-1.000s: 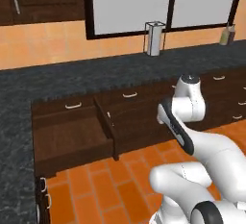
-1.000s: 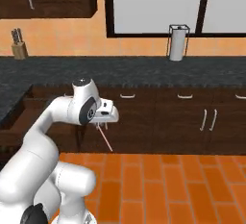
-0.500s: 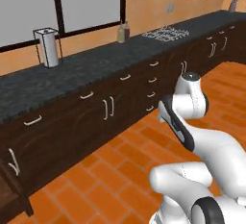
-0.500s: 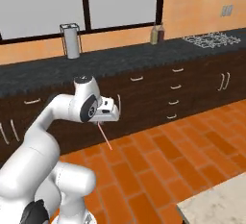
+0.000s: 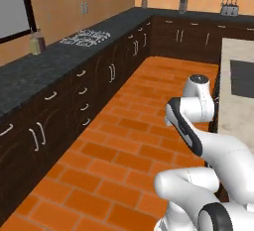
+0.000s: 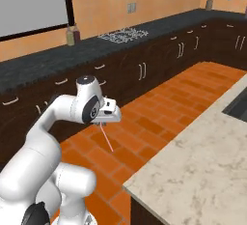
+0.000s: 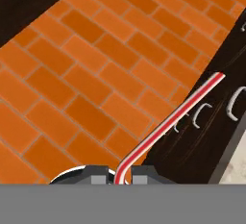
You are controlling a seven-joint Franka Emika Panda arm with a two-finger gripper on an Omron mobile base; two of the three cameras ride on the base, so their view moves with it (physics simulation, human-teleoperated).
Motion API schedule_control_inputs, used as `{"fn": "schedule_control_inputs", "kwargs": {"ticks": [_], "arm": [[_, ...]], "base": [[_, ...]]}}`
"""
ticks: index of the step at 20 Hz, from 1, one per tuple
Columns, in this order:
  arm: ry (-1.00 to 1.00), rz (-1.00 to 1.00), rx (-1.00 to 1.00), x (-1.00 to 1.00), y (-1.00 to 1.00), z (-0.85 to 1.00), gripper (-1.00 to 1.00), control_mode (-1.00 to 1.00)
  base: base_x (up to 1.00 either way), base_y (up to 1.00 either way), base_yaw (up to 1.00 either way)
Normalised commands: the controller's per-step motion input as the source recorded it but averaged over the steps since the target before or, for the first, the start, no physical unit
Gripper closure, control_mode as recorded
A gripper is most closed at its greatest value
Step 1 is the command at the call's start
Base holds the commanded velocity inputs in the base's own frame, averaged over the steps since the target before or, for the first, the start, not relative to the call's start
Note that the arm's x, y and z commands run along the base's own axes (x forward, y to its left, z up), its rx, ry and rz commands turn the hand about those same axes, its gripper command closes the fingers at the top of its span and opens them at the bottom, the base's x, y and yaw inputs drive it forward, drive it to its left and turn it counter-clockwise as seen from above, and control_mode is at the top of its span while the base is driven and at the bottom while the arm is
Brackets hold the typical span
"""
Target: Take a straw from the drawer in front and place it inside the glass cup on the dining counter.
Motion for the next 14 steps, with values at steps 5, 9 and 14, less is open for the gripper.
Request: {"fn": "schedule_control_inputs", "kwargs": {"ticks": [5,9,14], "arm": [[0.0,0.0,0.0,0.0,0.0,0.0,1.0,1.0],[0.0,0.0,0.0,0.0,0.0,0.0,1.0,1.0],[0.0,0.0,0.0,0.0,0.0,0.0,1.0,1.0]], "base": [[-0.78,-0.57,-0.45],[-0.89,-0.87,-0.39],[-1.0,-0.56,-0.33]]}}
